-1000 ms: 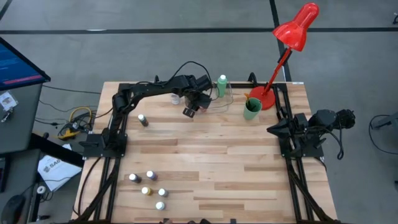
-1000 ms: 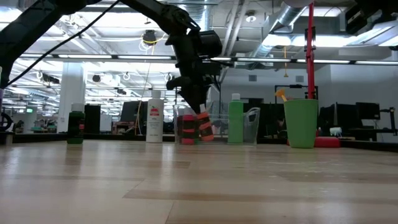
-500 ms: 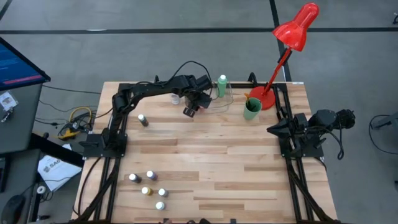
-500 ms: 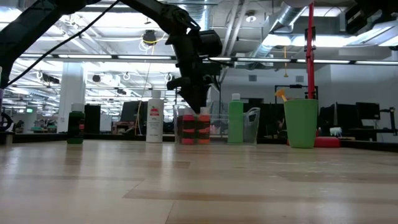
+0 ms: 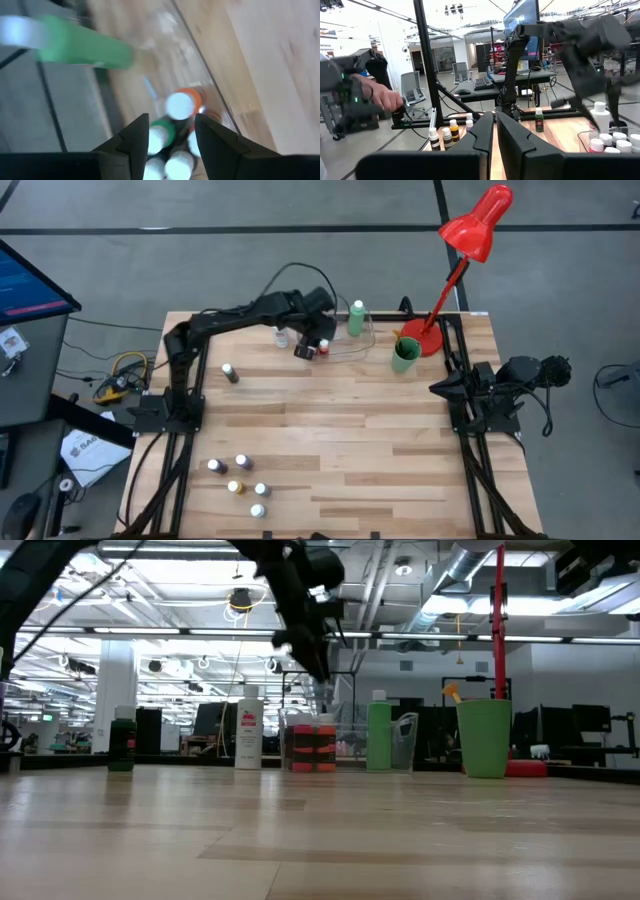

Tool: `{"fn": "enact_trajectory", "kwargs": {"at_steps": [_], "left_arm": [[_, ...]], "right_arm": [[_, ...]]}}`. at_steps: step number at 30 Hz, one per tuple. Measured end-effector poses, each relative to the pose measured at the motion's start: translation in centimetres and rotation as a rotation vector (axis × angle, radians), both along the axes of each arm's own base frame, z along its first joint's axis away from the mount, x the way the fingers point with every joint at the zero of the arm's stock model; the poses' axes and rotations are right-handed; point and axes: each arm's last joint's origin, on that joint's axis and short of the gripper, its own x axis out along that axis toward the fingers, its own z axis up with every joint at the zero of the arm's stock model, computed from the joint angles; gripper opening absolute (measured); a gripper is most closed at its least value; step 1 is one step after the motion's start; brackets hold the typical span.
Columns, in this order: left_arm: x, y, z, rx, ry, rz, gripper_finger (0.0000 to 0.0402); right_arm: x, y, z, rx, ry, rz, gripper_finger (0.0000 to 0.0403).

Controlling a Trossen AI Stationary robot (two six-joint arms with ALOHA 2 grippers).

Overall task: Pick & Place Paint Supplies
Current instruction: Put the small purple paint bottle into the transparent bin

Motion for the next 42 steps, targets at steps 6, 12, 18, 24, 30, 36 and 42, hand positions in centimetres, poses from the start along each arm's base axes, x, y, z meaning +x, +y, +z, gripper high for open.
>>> {"fn": "enact_trajectory", "kwargs": {"at_steps": [6, 12, 18, 24, 30, 36, 42], "left_arm": [[-3.5, -1.4, 7.0, -0.042, -0.25, 0.223, 0.0148], [-10.2, -4.1, 14.7, -0.173, -0.576, 0.542, 0.0148], [-17.9, -6.7, 19.0, -0.158, -0.759, 0.83, 0.0148], [-23.6, -8.0, 19.0, -0.219, -0.761, 1.213, 0.0148], [-25.2, -9.0, 17.5, -0.316, -0.644, 1.44, 0.0148], [-24.0, -10.9, 15.2, -0.563, -0.502, 1.387, 0.0148], [-23.1, -14.5, 11.3, -0.629, -0.304, 1.319, 0.0148]], "right_arm": [[0.0, 0.0, 0.0, 0.0, -0.001, 0.0, 0.0021], [0.0, 0.0, 0.0, 0.0, 0.0, 0.0, 0.0021], [0.0, 0.0, 0.0, 0.0, 0.0, 0.0, 0.0021], [0.0, 0.0, 0.0, 0.0, -0.001, 0.0, 0.0021], [0.0, 0.0, 0.0, 0.0, 0.0, 0.0, 0.0021], [0.0, 0.0, 0.0, 0.0, 0.0, 0.0, 0.0021], [0.0, 0.0, 0.0, 0.001, -0.001, 0.0, 0.0021]]}}
